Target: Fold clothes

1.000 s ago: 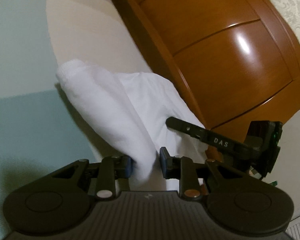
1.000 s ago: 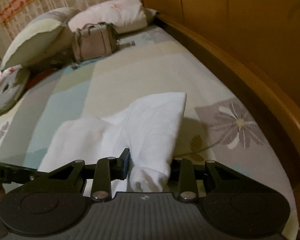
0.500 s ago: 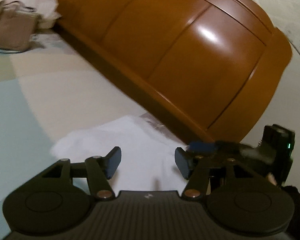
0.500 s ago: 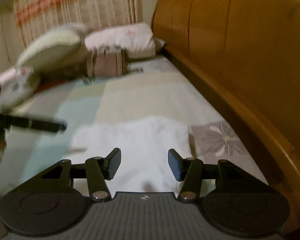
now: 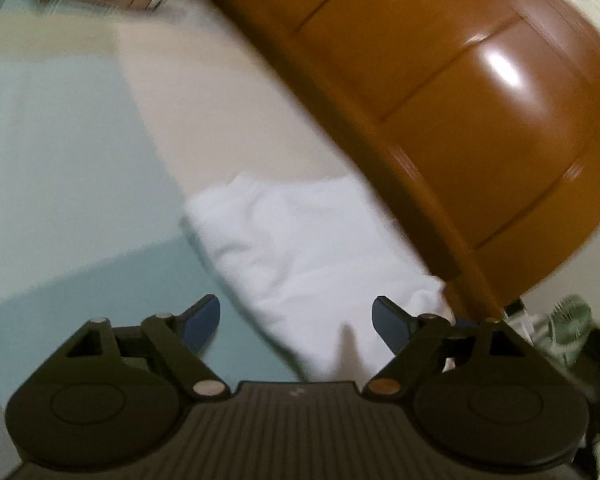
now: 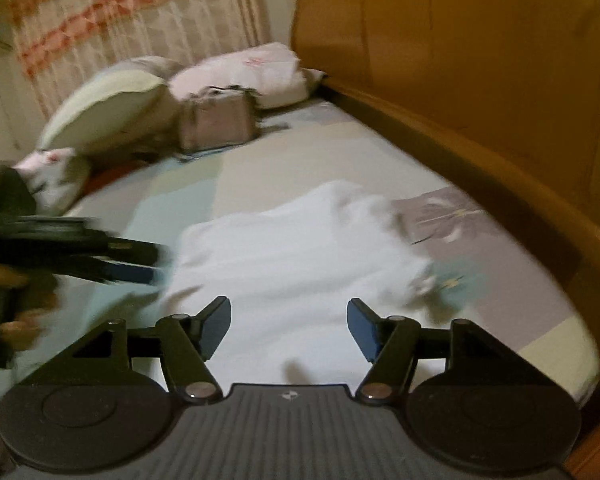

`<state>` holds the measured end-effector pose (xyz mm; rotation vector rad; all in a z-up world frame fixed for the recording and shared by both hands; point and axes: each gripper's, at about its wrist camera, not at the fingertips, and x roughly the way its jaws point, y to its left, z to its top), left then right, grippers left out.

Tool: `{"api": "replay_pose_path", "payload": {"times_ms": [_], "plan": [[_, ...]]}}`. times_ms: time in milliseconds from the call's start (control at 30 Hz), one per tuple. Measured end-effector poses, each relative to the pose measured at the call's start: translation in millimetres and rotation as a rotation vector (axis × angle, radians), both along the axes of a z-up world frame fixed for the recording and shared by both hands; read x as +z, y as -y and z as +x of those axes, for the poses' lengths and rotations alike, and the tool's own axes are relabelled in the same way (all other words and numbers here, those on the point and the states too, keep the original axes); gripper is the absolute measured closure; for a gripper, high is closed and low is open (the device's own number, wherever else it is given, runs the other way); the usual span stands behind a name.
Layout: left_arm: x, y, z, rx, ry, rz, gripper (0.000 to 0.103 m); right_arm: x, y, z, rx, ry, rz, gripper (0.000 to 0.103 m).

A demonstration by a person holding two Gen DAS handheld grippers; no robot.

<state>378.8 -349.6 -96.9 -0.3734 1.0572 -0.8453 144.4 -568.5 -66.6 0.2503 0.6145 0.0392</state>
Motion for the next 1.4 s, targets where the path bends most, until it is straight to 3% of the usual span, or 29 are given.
{"api": "replay_pose_path", "payload": {"times_ms": [167, 267, 433, 533, 633, 667, 800, 967, 1033, 1100, 1200, 1400], "plan": [[-6, 9, 25, 0.076, -0.071, -0.117, 0.022, -3, -31, -9, 0.077, 0.007, -0.025, 0.034], [14, 11, 32, 0.088, -0.026, -0.137, 0.022, -17, -44, 3, 0.111, -0.058, -0.021, 0.034], [44, -1, 17, 0.079, 0.158, -0.031, 0.020, -5, -66, 23, 0.096, 0.024, -0.130, 0.034], [49, -18, 5, 0.067, 0.196, 0.036, 0.020, -2, -74, 45, 0.022, 0.055, -0.234, 0.035], [48, -37, -9, 0.021, 0.228, 0.078, 0.020, -33, -83, 71, 0.053, -0.085, -0.332, 0.035], [48, -48, -16, 0.002, 0.240, 0.101, 0.020, -40, -85, 70, 0.053, -0.067, -0.350, 0.035], [40, -58, -51, -0.076, 0.307, 0.249, 0.017, -18, -74, 60, 0.050, -0.053, -0.273, 0.035], [32, -63, -94, -0.138, 0.396, 0.387, 0.012, -1, -57, 59, -0.011, 0.014, -0.307, 0.021], [30, -67, -108, -0.143, 0.429, 0.403, 0.011, -7, -42, 69, -0.044, 0.001, -0.303, 0.015], [30, -72, -121, -0.130, 0.470, 0.411, 0.007, -24, -22, 82, -0.080, -0.097, -0.284, 0.015], [28, -79, -128, -0.106, 0.501, 0.410, 0.005, -25, -7, 72, -0.066, -0.088, -0.203, 0.015], [30, -90, -130, -0.043, 0.518, 0.406, 0.003, 11, -7, 98, -0.075, 0.034, -0.188, 0.012]]}}
